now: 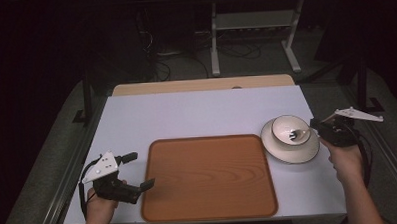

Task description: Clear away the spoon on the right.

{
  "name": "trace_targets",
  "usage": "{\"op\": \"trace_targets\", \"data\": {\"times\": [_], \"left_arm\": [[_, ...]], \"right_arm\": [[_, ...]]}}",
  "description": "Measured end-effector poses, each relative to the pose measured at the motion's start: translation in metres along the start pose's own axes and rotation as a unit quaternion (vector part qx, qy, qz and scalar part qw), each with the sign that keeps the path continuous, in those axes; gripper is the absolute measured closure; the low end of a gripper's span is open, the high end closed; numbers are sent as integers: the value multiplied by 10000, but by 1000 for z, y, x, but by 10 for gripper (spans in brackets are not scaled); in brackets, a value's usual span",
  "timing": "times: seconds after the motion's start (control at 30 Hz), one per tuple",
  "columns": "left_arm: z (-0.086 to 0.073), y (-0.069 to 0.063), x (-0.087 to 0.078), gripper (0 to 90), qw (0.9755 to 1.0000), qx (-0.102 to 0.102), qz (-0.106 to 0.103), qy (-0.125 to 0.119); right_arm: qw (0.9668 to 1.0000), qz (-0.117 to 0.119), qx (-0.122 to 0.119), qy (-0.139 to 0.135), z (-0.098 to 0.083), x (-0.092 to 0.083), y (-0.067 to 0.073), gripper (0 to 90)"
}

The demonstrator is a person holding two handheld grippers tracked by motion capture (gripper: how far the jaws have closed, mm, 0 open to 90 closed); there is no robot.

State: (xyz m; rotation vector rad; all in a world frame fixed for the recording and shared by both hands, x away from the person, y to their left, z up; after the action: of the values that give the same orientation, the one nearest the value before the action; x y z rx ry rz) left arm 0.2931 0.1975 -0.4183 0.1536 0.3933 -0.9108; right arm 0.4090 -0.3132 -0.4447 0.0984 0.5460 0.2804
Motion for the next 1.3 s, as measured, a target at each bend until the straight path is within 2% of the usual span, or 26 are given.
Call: {"op": "trace_targets", "data": {"times": [0.23,0.47,0.73,0.9,1.2,1.3], "left_arm": [[0,0,0,0,10000,3,2,-8],[0,0,0,0,10000,2,8,-6],[0,0,-1,0,10000,-1,21,-10],[0,1,-1,0,10000,-10,25,-16],[0,1,-2,0,10000,-16,32,-13],[0,1,-2,0,10000,-17,31,-13]], "right_arm": [[9999,77,-68,-94,5,-4,3,878],[9997,41,-219,-132,10,-6,5,878],[9987,-1,-413,-294,23,-13,9,878],[9980,34,-452,-447,32,-21,12,878],[9951,246,-713,-636,46,-39,33,877],[9944,384,-748,-644,49,-43,40,878]]}}
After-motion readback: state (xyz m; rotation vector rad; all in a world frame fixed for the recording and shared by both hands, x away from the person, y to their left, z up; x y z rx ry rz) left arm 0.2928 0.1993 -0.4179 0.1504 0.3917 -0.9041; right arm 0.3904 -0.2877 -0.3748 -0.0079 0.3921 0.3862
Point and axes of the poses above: each handheld gripper's, and its own axes: x roughly forward along the jaws, z roughly out of its top, y roughly to its left, the point moved 10 cm from there along x, roughly forward along the jaws, and after that the axes turned 1 degree about z, right-handed, at the moved point
